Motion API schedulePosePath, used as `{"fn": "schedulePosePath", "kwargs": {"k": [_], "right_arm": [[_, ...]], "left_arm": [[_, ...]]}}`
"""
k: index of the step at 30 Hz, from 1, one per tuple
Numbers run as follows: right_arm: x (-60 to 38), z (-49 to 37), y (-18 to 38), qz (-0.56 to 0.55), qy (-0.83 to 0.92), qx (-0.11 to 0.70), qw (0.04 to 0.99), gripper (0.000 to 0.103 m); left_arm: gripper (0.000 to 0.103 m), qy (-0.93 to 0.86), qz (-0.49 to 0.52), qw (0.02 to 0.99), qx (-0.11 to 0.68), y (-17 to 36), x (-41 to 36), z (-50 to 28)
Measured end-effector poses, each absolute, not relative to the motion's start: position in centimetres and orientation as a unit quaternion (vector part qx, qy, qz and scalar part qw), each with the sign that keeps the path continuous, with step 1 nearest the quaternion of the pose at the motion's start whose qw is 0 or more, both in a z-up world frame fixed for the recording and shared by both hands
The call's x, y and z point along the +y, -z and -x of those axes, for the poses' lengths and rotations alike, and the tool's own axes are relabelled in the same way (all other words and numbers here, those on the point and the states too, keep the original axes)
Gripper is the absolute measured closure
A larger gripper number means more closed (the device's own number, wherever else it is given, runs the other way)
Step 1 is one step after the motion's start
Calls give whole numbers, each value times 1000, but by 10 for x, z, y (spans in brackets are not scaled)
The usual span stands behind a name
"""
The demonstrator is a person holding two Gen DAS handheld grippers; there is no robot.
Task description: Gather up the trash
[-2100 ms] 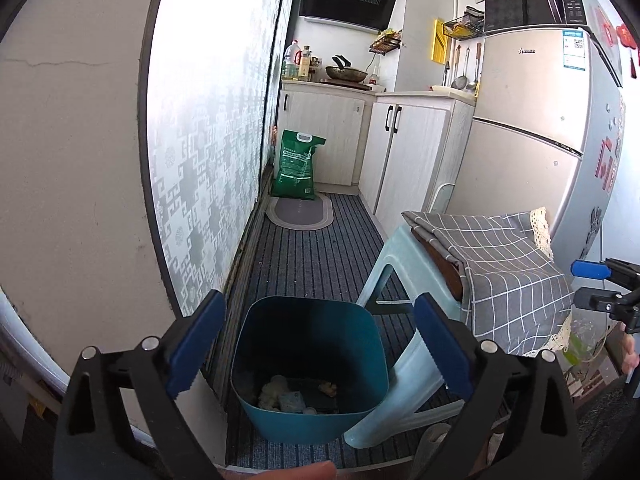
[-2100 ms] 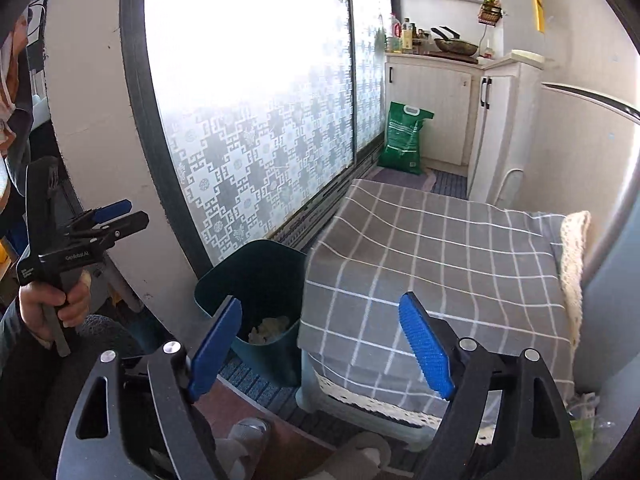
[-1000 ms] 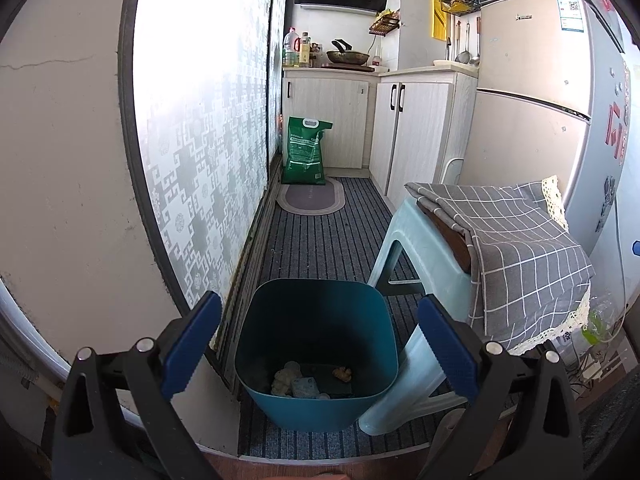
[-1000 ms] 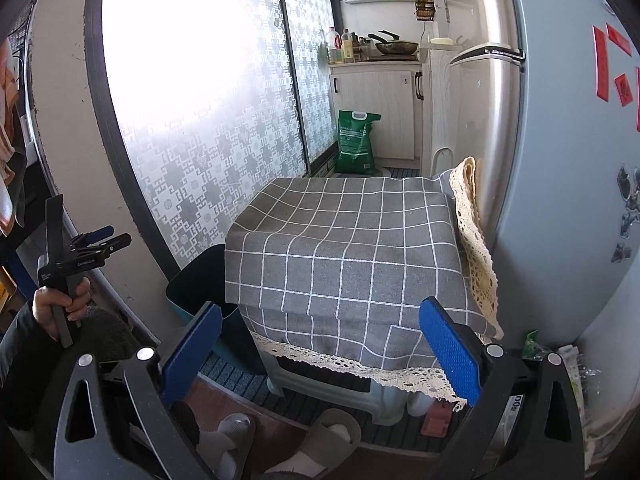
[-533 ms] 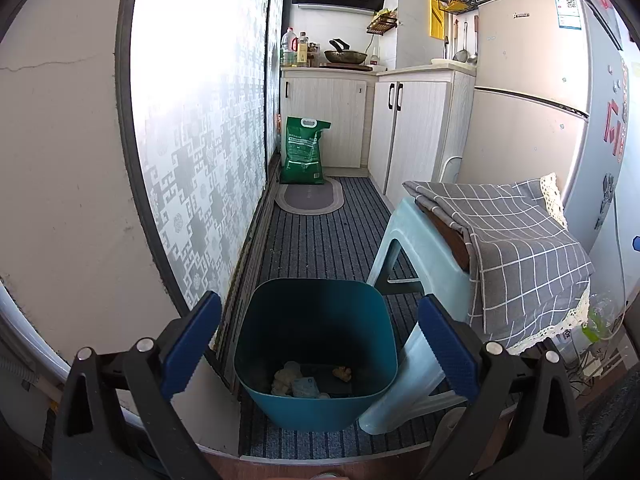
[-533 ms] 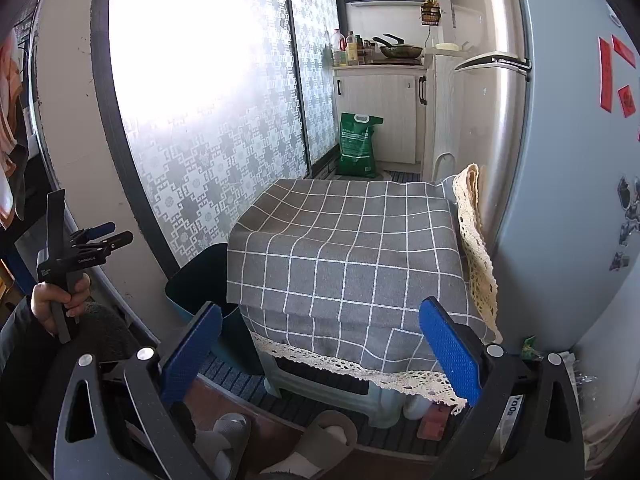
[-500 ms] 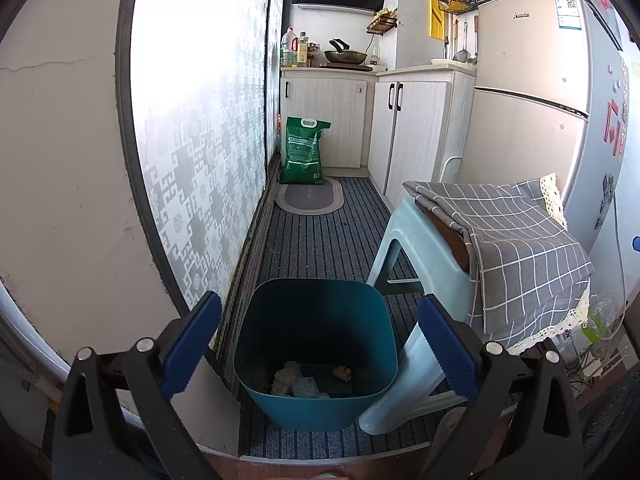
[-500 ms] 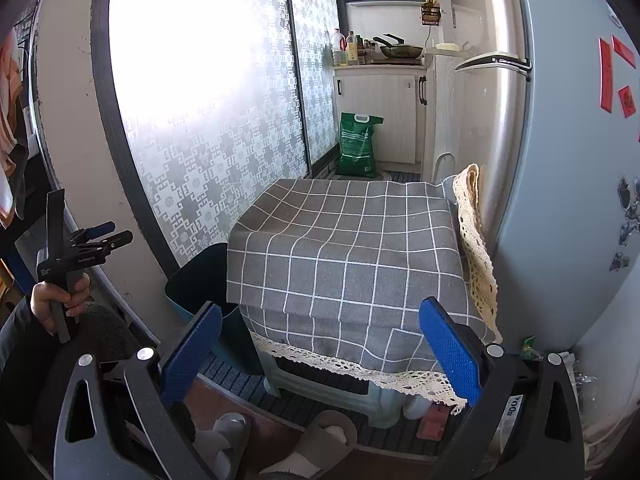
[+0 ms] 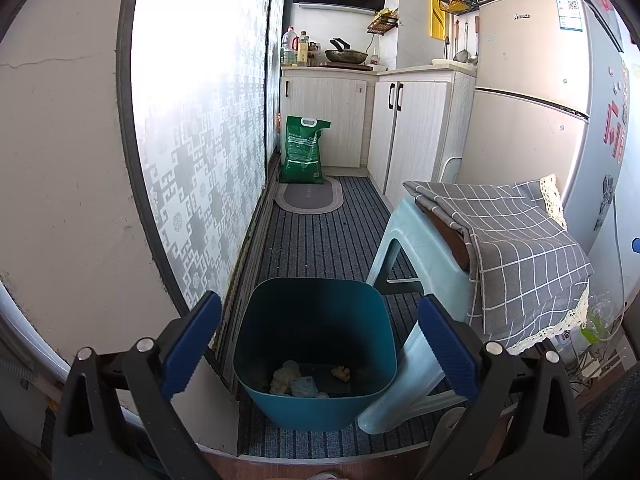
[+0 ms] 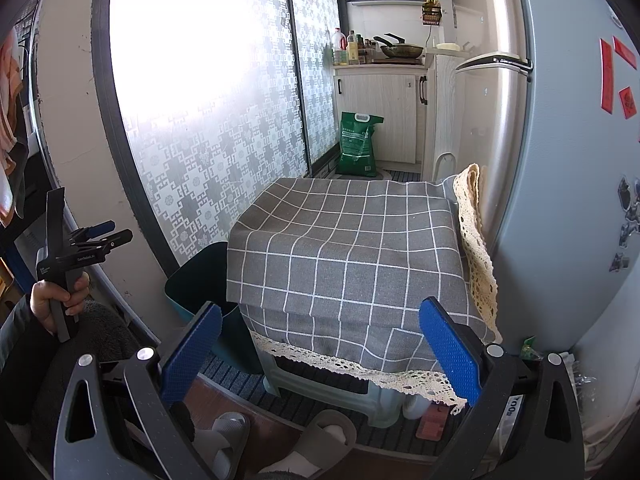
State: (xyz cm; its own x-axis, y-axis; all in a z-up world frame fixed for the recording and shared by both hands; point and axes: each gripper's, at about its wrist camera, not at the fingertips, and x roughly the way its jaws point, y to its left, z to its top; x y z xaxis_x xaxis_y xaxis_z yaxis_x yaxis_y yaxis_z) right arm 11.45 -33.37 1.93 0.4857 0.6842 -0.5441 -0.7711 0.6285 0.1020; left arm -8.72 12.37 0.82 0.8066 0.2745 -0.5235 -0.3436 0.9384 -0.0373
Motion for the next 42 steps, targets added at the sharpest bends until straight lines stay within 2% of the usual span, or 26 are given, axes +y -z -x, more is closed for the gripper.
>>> {"fn": "schedulePosePath", "kwargs": {"k": [42], "right_arm": [[-336, -116, -17, 82, -424, 280, 857, 3]], "left_arm": [[3, -159, 65, 948, 267, -6, 124, 86]]}}
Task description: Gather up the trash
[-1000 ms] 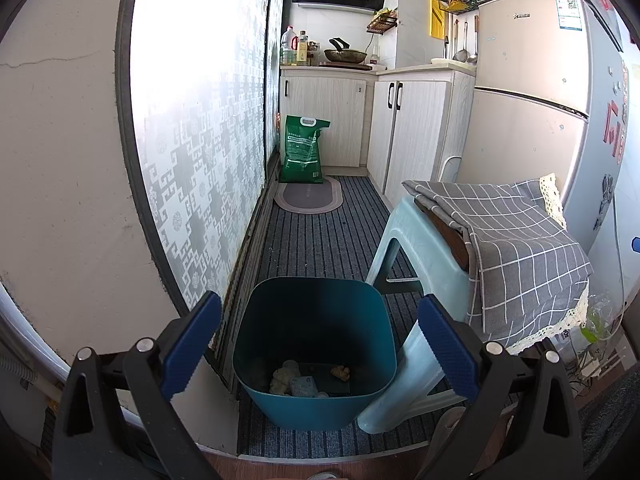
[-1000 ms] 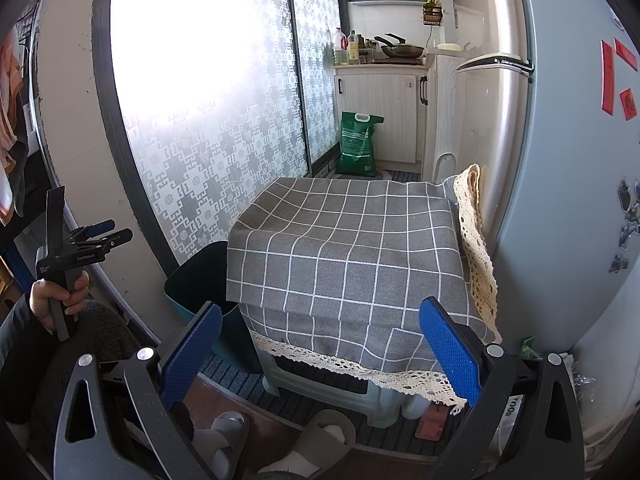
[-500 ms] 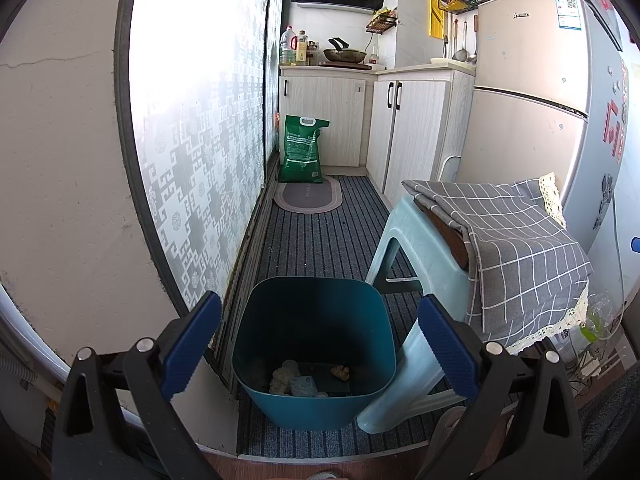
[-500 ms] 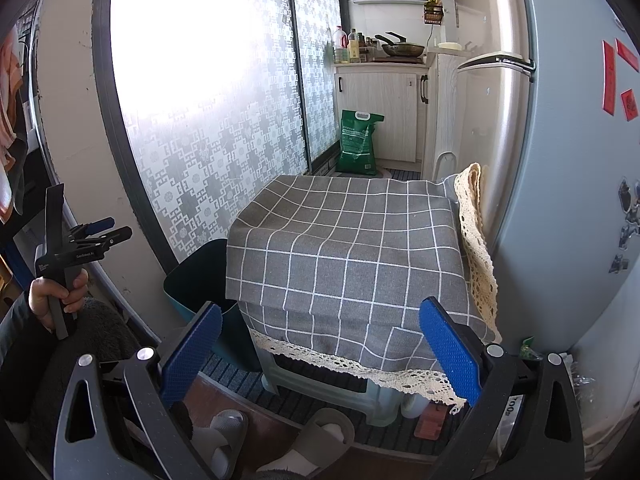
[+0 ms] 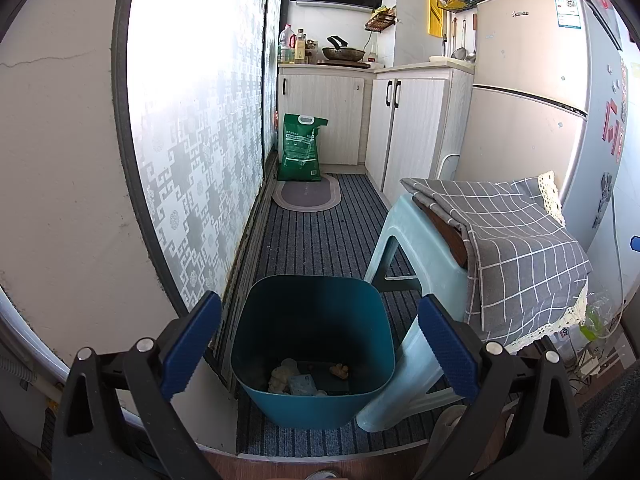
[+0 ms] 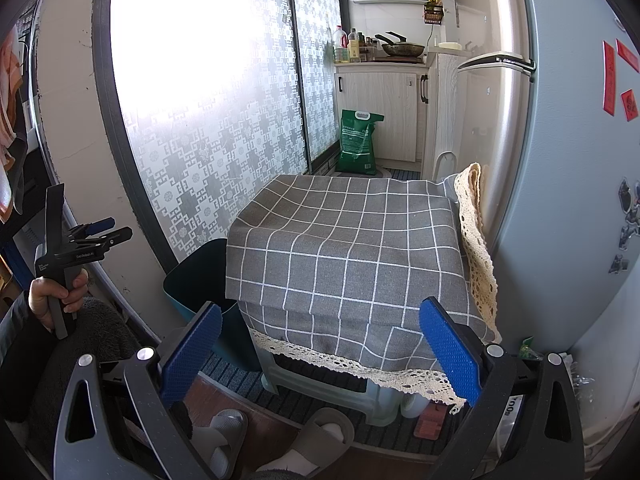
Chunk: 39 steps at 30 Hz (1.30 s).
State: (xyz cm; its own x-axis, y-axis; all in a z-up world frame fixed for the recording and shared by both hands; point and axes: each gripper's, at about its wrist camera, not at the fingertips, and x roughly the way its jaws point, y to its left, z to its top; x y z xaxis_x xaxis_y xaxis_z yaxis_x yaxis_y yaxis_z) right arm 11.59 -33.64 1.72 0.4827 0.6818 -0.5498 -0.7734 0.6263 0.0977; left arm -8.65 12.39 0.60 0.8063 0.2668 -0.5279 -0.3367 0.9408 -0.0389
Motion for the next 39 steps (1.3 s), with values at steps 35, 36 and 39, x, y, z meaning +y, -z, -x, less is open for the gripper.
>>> {"fn": "schedulePosePath", "kwargs": {"k": [35, 36, 39], "right_arm": [[-337, -116, -17, 84, -424, 281, 857, 3], [-337, -116, -17, 84, -424, 281, 857, 3], [-336, -116, -17, 85, -424, 281, 857, 3]], "left_arm": [[3, -150, 62, 949, 271, -4, 127, 86], [3, -150, 62, 949, 271, -4, 127, 87], [3, -150, 62, 949, 271, -4, 127, 87]]}}
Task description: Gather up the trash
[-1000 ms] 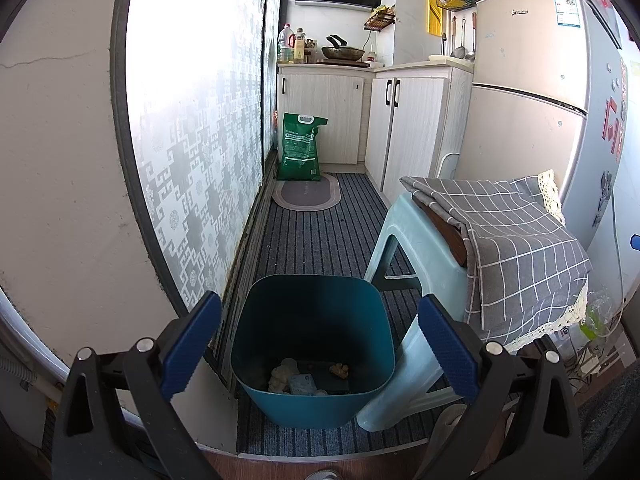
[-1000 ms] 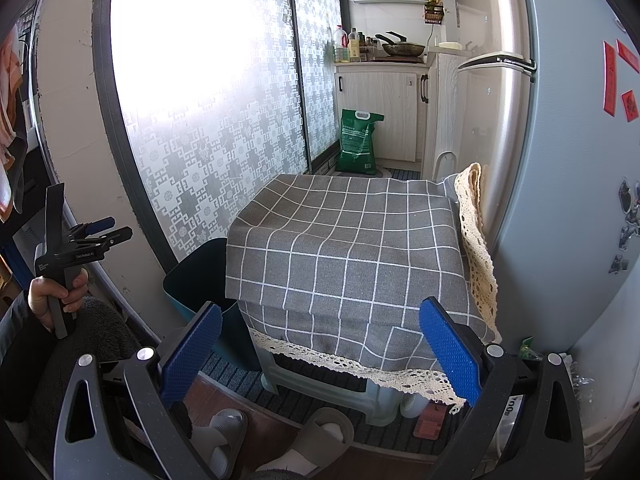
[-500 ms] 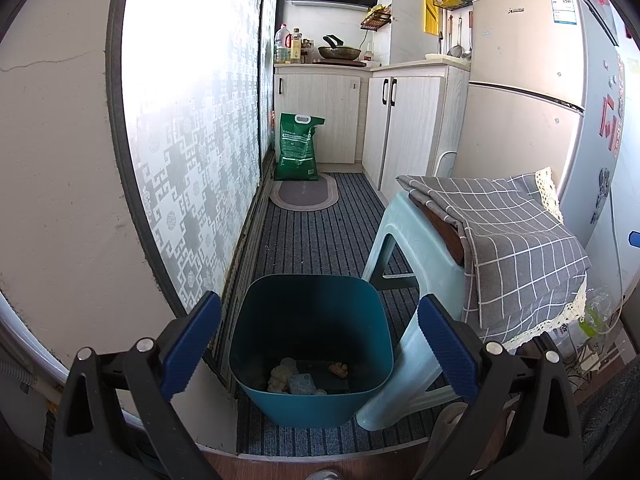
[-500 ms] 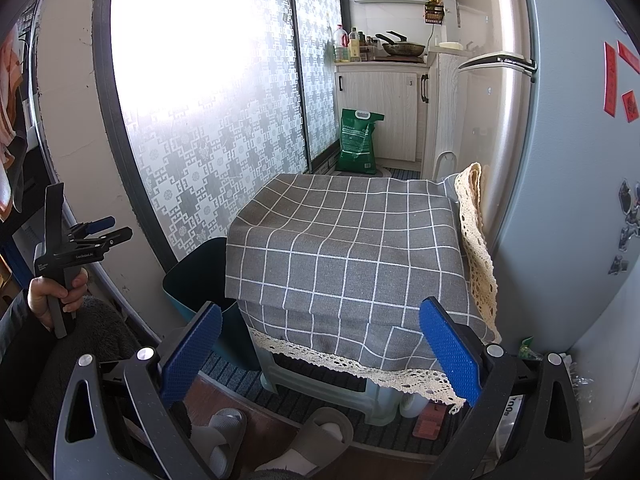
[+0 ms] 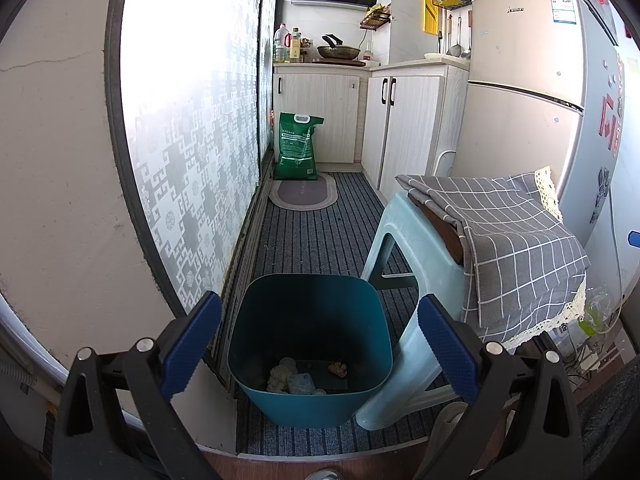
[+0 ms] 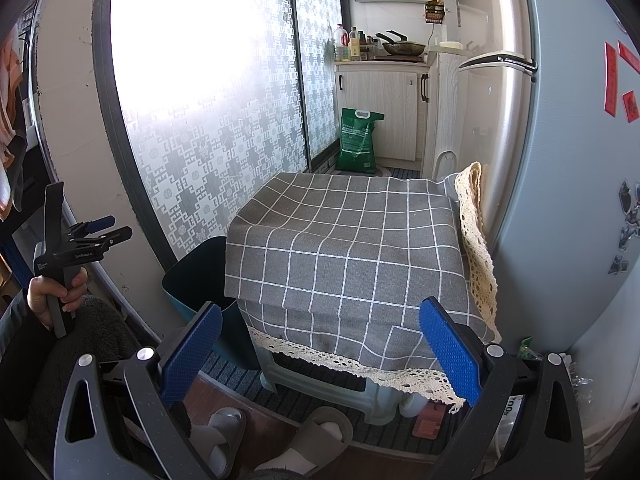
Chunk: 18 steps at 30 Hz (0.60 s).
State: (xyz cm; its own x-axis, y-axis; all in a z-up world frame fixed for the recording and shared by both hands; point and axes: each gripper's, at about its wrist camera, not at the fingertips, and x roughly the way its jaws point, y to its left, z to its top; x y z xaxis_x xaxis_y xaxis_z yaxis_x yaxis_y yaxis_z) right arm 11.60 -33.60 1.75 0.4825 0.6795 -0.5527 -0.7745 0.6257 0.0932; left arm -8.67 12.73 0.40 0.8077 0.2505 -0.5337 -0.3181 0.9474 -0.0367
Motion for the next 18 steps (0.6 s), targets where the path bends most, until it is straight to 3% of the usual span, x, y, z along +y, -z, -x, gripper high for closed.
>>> {"fn": "schedulePosePath", "kwargs": {"k": [18], "right_arm": [[-339, -116, -16, 83, -425, 281, 856, 3]], "left_arm": [[3, -146, 63, 949, 272, -4, 130, 88]]}}
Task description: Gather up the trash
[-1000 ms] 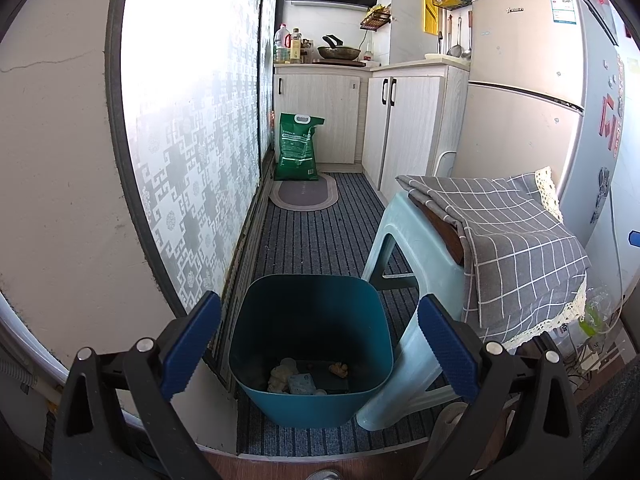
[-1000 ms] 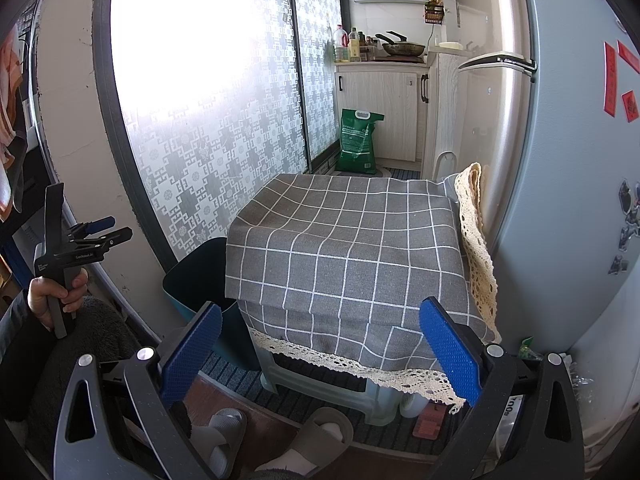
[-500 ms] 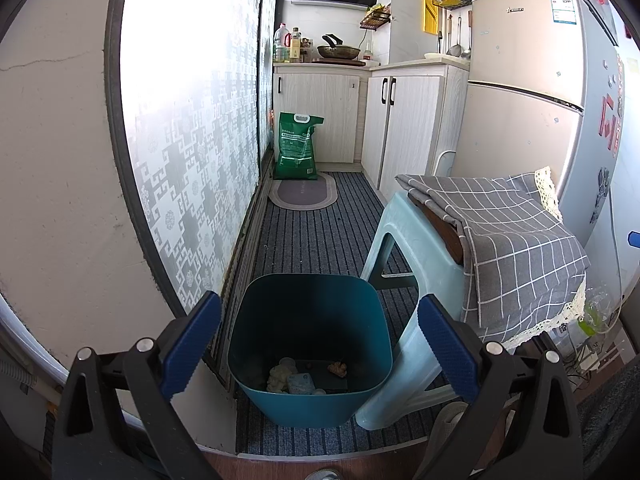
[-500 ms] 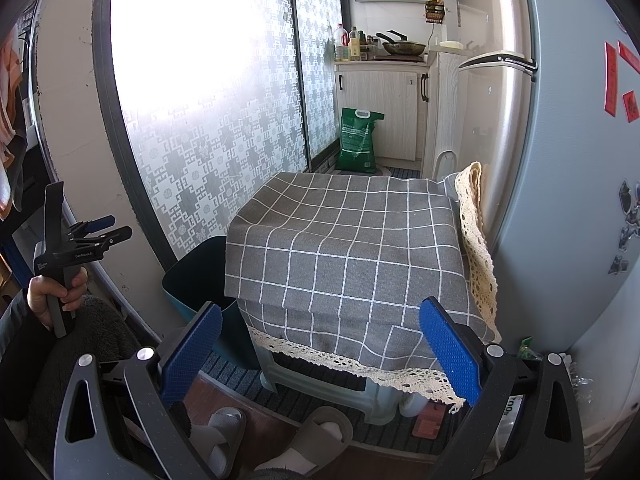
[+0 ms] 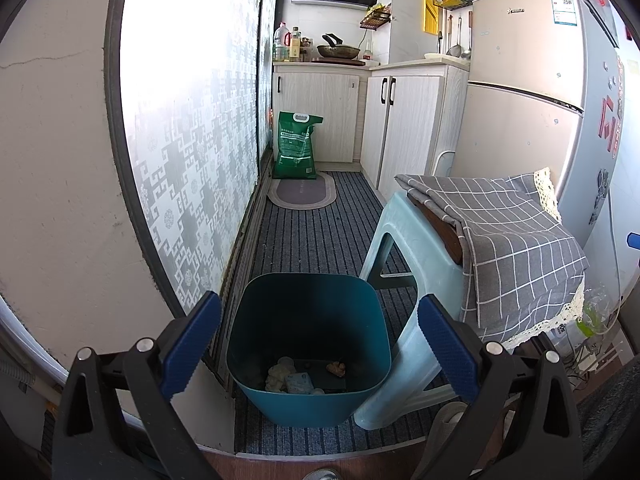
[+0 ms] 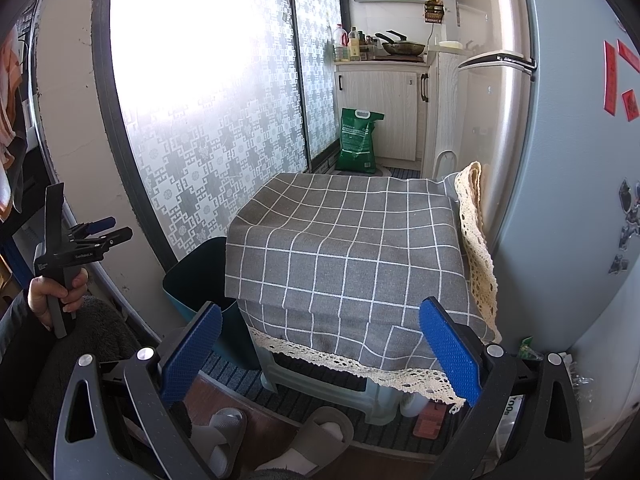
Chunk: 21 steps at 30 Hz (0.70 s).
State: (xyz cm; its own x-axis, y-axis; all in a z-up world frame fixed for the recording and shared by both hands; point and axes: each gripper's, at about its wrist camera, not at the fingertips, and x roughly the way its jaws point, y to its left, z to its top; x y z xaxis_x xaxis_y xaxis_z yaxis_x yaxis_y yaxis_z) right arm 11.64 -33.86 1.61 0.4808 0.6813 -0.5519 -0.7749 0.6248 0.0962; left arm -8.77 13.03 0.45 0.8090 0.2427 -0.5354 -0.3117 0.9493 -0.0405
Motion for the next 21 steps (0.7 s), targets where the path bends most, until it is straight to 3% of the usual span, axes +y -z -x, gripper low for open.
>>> {"fn": "schedulePosePath", "kwargs": {"k": [21], "right_arm": [[-339, -116, -16, 84, -425, 281, 856, 3]], "left_arm": [[3, -144, 64, 949, 272, -4, 131, 88]]}}
